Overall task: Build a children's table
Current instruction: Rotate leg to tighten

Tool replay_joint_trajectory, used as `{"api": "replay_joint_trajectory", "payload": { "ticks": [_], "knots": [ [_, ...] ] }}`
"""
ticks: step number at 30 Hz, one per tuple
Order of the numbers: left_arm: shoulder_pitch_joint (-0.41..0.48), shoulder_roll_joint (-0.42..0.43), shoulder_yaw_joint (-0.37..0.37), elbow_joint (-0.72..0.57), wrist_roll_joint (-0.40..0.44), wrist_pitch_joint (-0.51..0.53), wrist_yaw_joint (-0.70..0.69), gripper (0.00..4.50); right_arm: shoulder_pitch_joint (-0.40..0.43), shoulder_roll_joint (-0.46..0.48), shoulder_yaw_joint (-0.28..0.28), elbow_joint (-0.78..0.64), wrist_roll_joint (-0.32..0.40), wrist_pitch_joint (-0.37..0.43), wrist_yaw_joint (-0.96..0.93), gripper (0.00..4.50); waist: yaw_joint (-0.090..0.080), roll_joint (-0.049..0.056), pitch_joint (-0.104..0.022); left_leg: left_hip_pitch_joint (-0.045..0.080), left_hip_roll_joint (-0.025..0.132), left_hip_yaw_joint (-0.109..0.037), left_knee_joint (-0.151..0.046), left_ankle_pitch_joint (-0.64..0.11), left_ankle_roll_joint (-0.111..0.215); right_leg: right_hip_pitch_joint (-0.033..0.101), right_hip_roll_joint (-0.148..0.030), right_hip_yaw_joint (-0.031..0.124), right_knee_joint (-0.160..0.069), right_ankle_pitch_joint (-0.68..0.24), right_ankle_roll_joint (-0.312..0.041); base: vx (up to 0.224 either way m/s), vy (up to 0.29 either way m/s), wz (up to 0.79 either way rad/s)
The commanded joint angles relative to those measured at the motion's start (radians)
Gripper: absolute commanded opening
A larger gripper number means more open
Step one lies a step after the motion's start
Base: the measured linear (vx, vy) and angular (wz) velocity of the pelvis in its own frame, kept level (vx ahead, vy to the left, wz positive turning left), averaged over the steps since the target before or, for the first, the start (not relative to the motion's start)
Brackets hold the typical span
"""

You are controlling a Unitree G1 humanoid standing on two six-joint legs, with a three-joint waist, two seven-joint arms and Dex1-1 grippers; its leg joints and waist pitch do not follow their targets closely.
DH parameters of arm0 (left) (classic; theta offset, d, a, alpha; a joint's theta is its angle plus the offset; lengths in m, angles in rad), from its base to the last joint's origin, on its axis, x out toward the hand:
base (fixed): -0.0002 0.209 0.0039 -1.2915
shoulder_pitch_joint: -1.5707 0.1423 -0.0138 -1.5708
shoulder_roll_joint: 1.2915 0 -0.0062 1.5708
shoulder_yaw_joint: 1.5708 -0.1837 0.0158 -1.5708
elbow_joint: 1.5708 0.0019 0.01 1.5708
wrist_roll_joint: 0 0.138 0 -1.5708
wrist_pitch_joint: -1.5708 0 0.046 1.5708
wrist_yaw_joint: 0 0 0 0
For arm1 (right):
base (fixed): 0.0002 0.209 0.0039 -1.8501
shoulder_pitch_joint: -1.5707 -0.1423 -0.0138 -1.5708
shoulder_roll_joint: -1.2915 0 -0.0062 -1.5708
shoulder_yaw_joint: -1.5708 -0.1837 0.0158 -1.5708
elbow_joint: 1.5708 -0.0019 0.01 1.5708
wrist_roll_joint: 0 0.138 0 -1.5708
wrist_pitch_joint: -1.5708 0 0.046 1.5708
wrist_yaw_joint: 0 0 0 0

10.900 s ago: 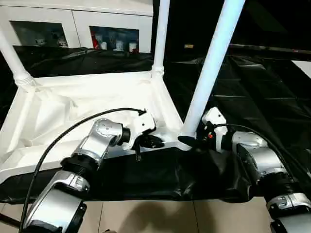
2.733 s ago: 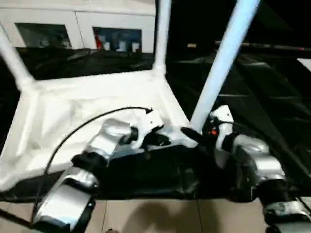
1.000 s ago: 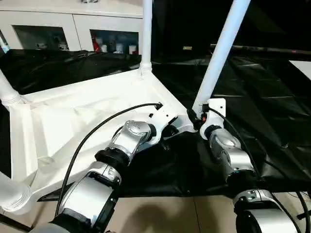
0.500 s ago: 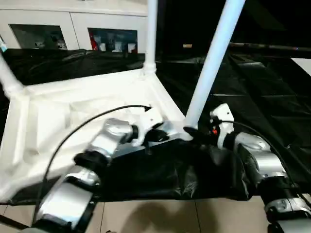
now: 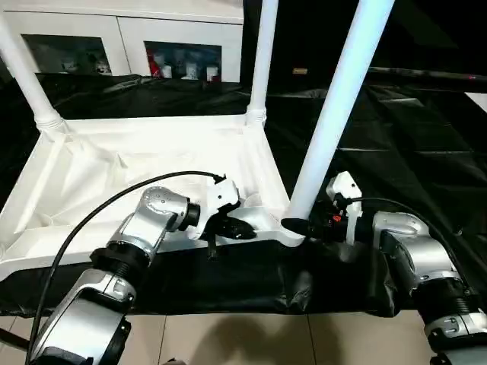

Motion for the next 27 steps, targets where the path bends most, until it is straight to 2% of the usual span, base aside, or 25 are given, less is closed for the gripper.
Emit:
{"api": "replay_joint_trajectory", "payload": {
  "ticks": [1, 8, 9, 10, 11, 14, 16, 17, 18, 21, 22, 25, 27],
  "knots": [
    [0.019, -0.007, -0.039, -0.015, -0.008, 0.021, -0.049, 0.00, -0.003, -0.010, 0.009, -0.013, 0.014, 0.018, 0.017, 2.51, 0.005, -0.005, -0.056, -0.001, 0.023, 0.005, -0.054, -0.139, 0.087, 0.058, -0.048, 0.040, -0.062, -0.075, -0.265, 0.000, 0.000, 0.00],
    [0.025, -0.003, -0.039, -0.028, -0.003, 0.034, -0.047, 0.00, 0.003, -0.010, -0.007, -0.005, 0.008, 0.018, 0.000, 2.33, 0.004, -0.006, -0.056, -0.001, 0.021, 0.005, -0.053, -0.132, 0.086, 0.058, -0.047, 0.040, -0.061, -0.065, -0.266, 0.000, 0.000, 0.00],
    [0.018, -0.020, -0.024, -0.009, 0.004, 0.042, 0.012, 0.00, -0.015, 0.020, -0.043, 0.049, -0.008, -0.008, -0.116, 2.32, 0.004, -0.006, -0.056, -0.001, 0.022, 0.005, -0.053, -0.133, 0.083, 0.057, -0.049, 0.041, -0.060, -0.069, -0.265, 0.000, 0.000, 0.00],
    [0.018, -0.020, -0.024, -0.009, 0.004, 0.042, 0.012, 0.00, -0.015, 0.020, -0.043, 0.049, -0.008, -0.008, -0.116, 2.31, 0.004, -0.006, -0.056, -0.001, 0.022, 0.005, -0.053, -0.133, 0.083, 0.057, -0.049, 0.041, -0.060, -0.069, -0.265, 0.000, 0.000, 0.00],
    [0.001, -0.043, -0.009, 0.023, 0.018, 0.049, 0.091, 0.00, -0.032, 0.046, -0.071, 0.104, -0.031, -0.031, -0.235, 2.31, -0.001, -0.006, -0.054, -0.001, 0.020, 0.004, -0.056, -0.150, 0.066, 0.055, -0.048, 0.040, -0.064, -0.107, -0.256, 0.000, 0.000, 0.00],
    [-0.041, -0.088, 0.021, 0.094, 0.046, 0.067, 0.257, 0.00, -0.049, 0.094, -0.106, 0.162, -0.050, -0.045, -0.398, 2.20, -0.007, -0.005, -0.053, 0.003, 0.017, 0.004, -0.057, -0.187, 0.031, 0.052, -0.048, 0.042, -0.074, -0.203, -0.228, 0.000, 0.000, 0.00],
    [-0.077, -0.129, 0.053, 0.153, 0.054, 0.083, 0.401, 0.00, -0.058, 0.143, -0.143, 0.193, -0.043, -0.037, -0.529, 2.17, -0.007, -0.006, -0.053, 0.003, 0.017, 0.003, -0.058, -0.189, 0.029, 0.053, -0.046, 0.041, -0.076, -0.206, -0.220, 0.000, 0.000, 0.00],
    [-0.094, -0.150, 0.069, 0.179, 0.056, 0.095, 0.470, 0.00, -0.063, 0.172, -0.164, 0.209, -0.038, -0.033, -0.604, 2.14, -0.008, -0.005, -0.052, 0.006, 0.016, 0.004, -0.059, -0.193, 0.021, 0.048, -0.044, 0.043, -0.077, -0.205, -0.214, 0.000, 0.000, 0.00],
    [-0.116, -0.180, 0.083, 0.208, 0.057, 0.107, 0.549, 0.00, -0.067, 0.218, -0.185, 0.230, -0.030, -0.035, -0.694, 2.11, -0.006, -0.005, -0.055, 0.003, 0.015, 0.002, -0.059, -0.184, 0.017, 0.052, -0.047, 0.041, -0.076, -0.204, -0.210, 0.000, 0.000, 0.00],
    [-0.130, -0.204, 0.090, 0.225, 0.058, 0.112, 0.599, 0.00, -0.073, 0.257, -0.202, 0.247, -0.025, -0.039, -0.776, 2.09, -0.005, -0.004, -0.056, 0.000, 0.014, 0.002, -0.059, -0.174, 0.023, 0.054, -0.045, 0.041, -0.076, -0.180, -0.201, 0.000, 0.000, 0.00],
    [-0.137, -0.225, 0.091, 0.231, 0.059, 0.116, 0.621, 0.00, -0.080, 0.296, -0.210, 0.261, -0.009, -0.030, -0.813, 2.09, -0.005, -0.004, -0.056, 0.000, 0.014, 0.002, -0.059, -0.174, 0.023, 0.054, -0.045, 0.041, -0.076, -0.180, -0.201, 0.000, 0.000, 0.00],
    [-0.141, -0.256, 0.075, 0.232, 0.069, 0.098, 0.617, 0.00, -0.091, 0.347, -0.163, 0.282, -0.034, -0.032, -0.803, 2.09, -0.007, 0.002, -0.054, 0.000, 0.013, 0.001, -0.061, -0.190, 0.028, 0.053, -0.044, 0.040, -0.079, -0.174, -0.203, 0.000, 0.000, 0.00],
    [-0.134, -0.260, 0.063, 0.227, 0.074, 0.087, 0.593, 0.00, -0.089, 0.349, -0.128, 0.273, -0.064, -0.066, -0.771, 2.09, -0.008, 0.000, -0.054, 0.001, 0.015, 0.000, -0.062, -0.214, 0.026, 0.052, -0.044, 0.040, -0.081, -0.188, -0.196, 0.000, 0.000, 0.00]
  ]
}}
